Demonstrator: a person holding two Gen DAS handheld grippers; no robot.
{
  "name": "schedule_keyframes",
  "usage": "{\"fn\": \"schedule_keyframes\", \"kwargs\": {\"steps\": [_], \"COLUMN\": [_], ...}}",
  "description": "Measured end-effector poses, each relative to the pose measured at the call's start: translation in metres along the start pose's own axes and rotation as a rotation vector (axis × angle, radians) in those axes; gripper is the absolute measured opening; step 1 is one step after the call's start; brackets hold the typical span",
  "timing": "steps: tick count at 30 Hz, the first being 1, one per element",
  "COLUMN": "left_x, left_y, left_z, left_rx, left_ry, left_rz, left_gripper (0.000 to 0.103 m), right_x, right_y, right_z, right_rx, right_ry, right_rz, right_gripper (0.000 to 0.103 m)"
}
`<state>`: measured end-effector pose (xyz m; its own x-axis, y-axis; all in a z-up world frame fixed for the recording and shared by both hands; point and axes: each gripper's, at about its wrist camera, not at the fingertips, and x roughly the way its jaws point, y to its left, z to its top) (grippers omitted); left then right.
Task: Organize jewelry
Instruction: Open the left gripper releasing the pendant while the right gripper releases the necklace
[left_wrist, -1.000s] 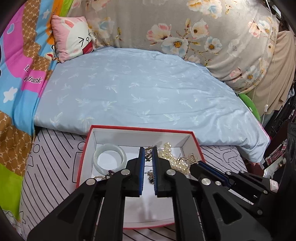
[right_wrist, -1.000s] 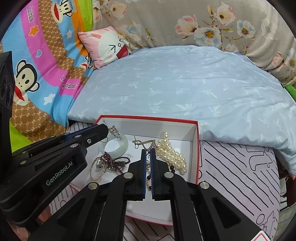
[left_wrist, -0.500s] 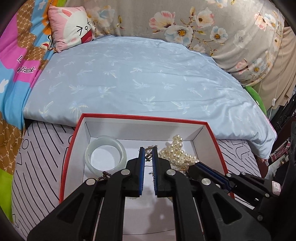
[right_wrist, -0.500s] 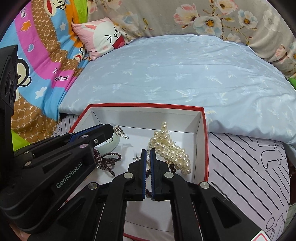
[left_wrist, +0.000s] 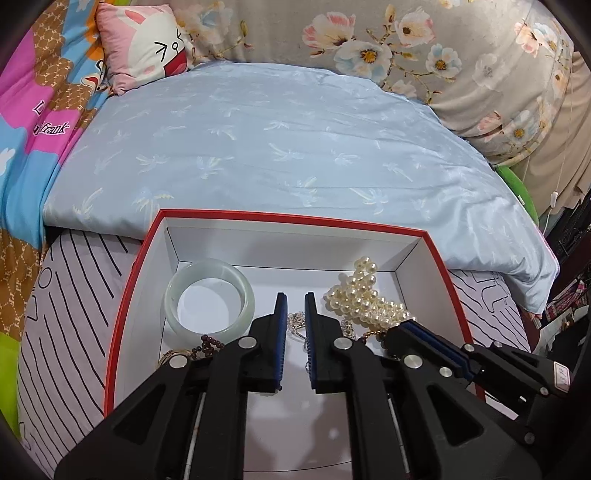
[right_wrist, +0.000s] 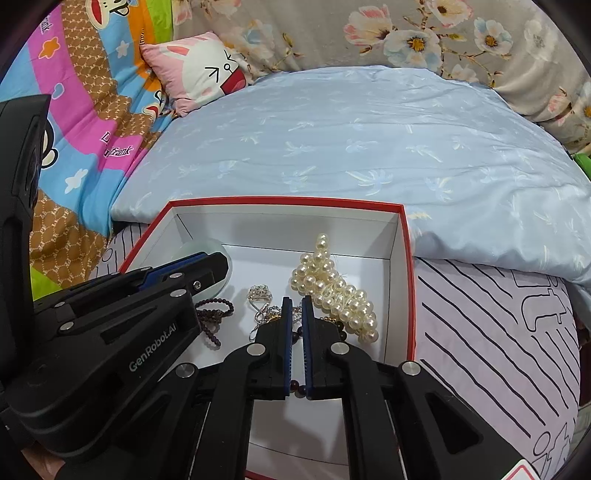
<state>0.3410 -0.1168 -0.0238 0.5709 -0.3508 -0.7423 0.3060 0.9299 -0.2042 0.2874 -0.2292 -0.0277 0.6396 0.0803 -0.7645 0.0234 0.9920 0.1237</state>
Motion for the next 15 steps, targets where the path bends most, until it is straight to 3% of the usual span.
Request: {"fn": "schedule_keyframes", "kwargs": {"steps": [2, 4, 15], "left_x": [0.0, -0.002, -0.019], "left_y": [0.001, 0.001, -0.004], "left_z": [-0.001, -0.002, -0.017], "left_rx": [-0.006, -0.004, 0.027], "left_ry": [-0.005, -0.014, -0.023], "left_rz": [0.011, 0.022, 0.042], "left_gripper": [0.03, 0.036, 0.04], "right_x": [-0.001, -0.002, -0.018], "right_y": [-0.002, -0.003, -0.005], "right_z": [-0.001, -0.002, -0.02], "right_rx": [0.003, 0.005, 0.012], "right_ry": [-0.002, -0.003, -0.006], "right_rz": [-0.005, -0.011, -0.024], "right_gripper": [0.009, 0.011, 0.016]}}
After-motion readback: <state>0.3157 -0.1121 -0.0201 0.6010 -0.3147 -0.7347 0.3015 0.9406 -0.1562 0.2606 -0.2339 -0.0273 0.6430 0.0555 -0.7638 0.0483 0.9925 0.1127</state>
